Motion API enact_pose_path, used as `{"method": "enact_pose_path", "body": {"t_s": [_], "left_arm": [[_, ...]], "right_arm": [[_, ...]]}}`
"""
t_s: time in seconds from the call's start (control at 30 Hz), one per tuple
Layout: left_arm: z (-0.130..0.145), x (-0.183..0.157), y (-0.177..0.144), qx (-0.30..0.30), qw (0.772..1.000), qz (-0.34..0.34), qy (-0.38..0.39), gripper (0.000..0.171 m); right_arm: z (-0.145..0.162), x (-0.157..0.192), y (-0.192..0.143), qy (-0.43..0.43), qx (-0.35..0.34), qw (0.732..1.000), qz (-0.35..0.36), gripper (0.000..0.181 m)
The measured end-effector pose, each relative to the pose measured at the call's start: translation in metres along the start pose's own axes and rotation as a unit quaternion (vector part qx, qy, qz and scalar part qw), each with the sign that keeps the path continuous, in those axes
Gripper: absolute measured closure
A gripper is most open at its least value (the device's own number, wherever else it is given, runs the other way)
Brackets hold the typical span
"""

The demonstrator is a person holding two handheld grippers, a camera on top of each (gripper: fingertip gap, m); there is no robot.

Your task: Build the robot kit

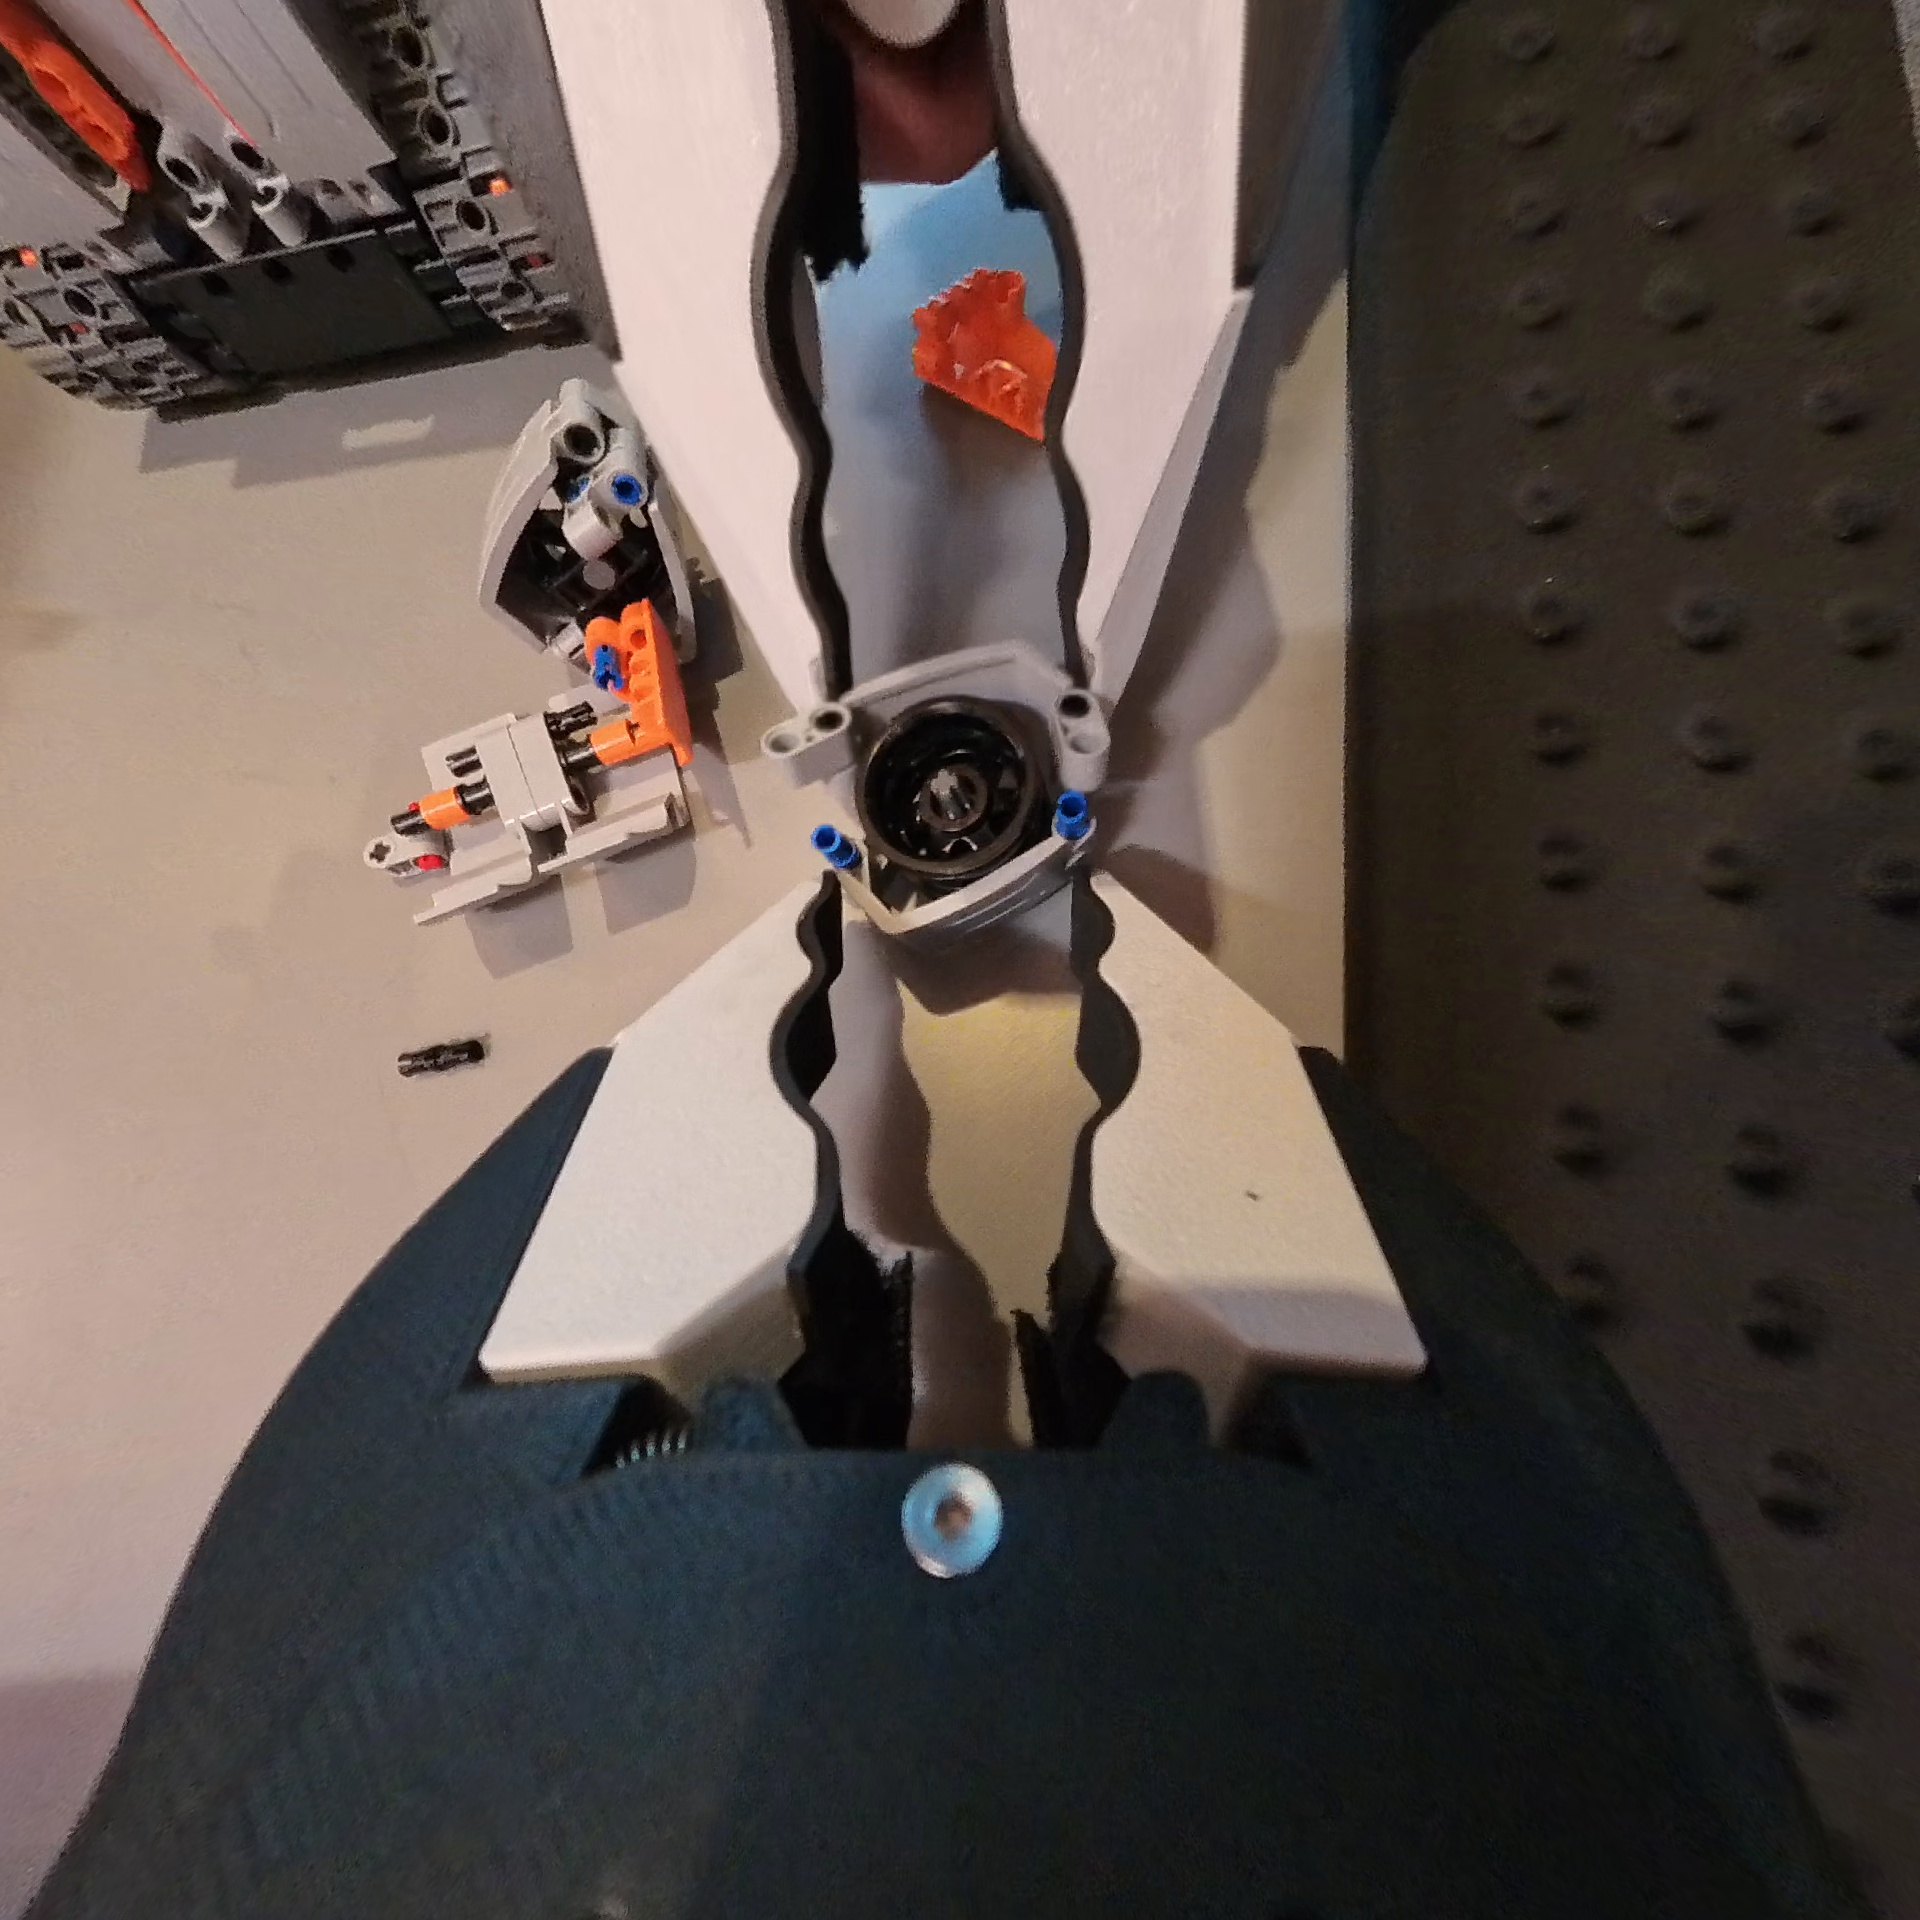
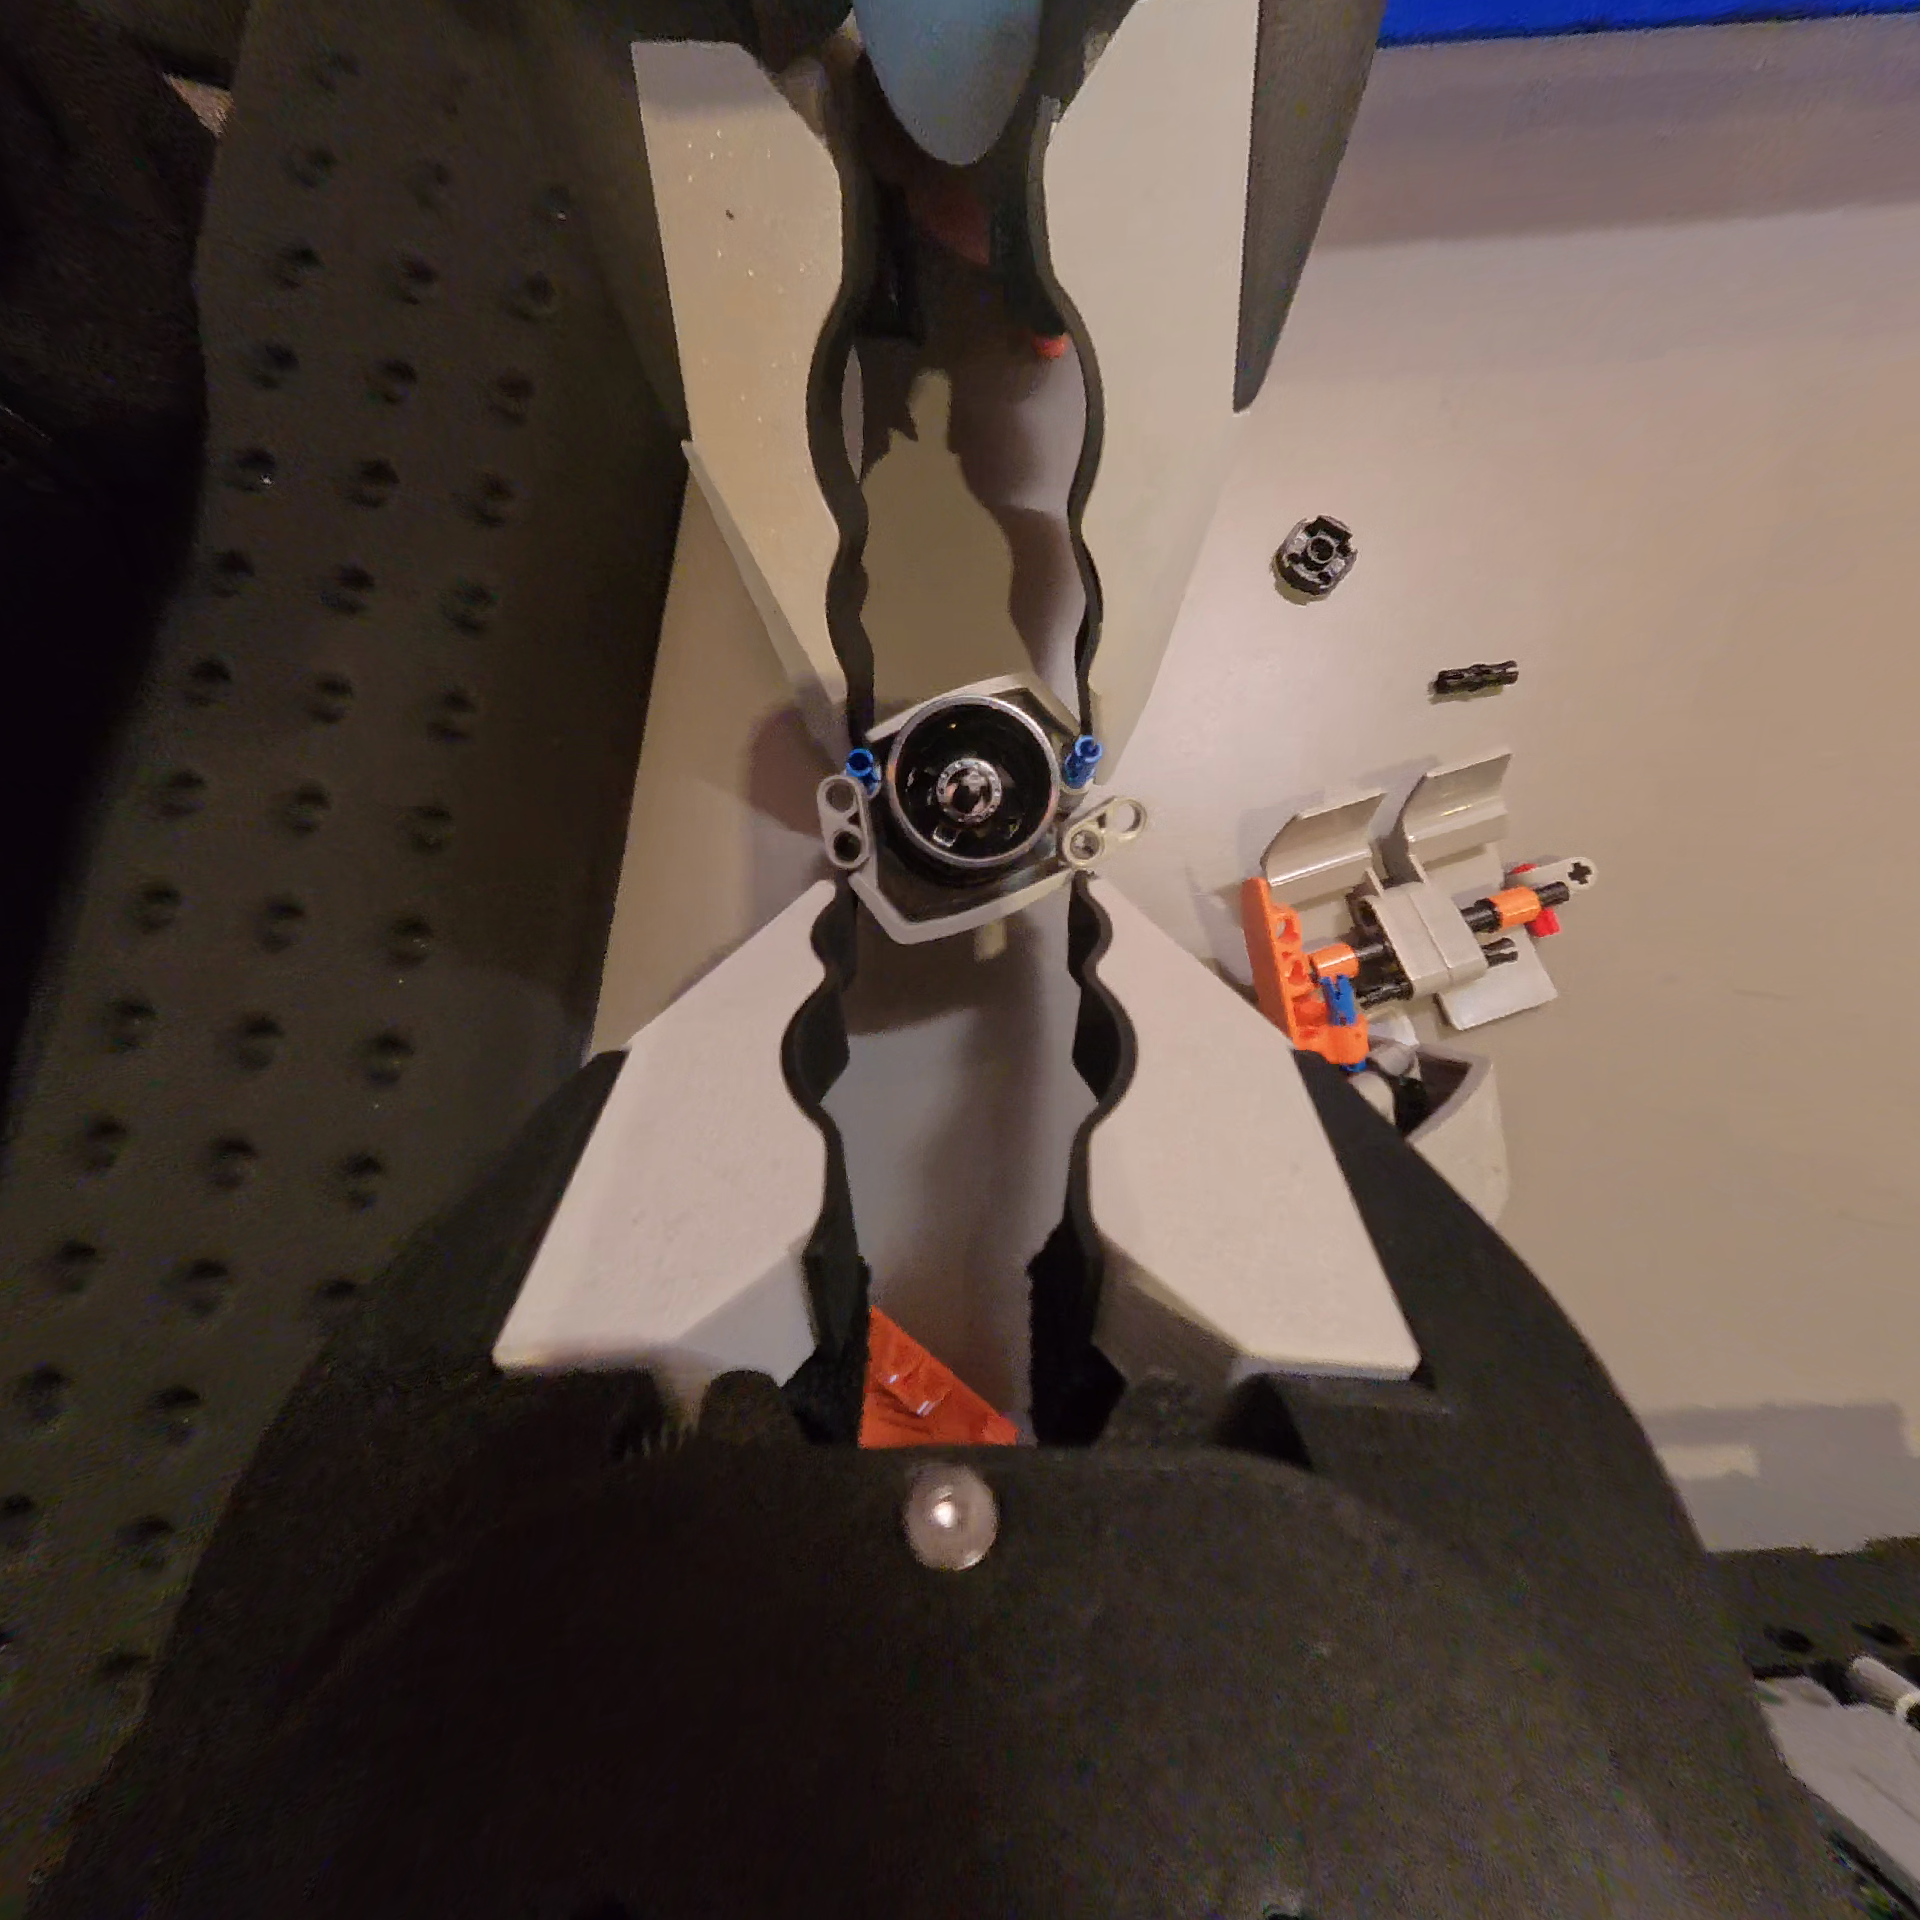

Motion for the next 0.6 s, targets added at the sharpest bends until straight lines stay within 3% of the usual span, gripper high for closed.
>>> {"method": "enact_pose_path", "body": {"t_s": [0.6], "left_arm": [[-0.0030, -0.0013, 0.0025, -0.003, 1.000, 0.013, -0.003, 0.131]], "right_arm": [[-0.0082, 0.0003, -0.0074, -0.090, 0.084, 0.992, -0.038, 0.142]]}}
Point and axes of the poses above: each gripper's, where its closed fingertips meet, y out along the fingers, z out of its underside, x = y × z across the jaws, the point moved 3 cm from there along -y, back along the fingers, and after that the axes turned 5 degrees about y, right-handed, at the moved point
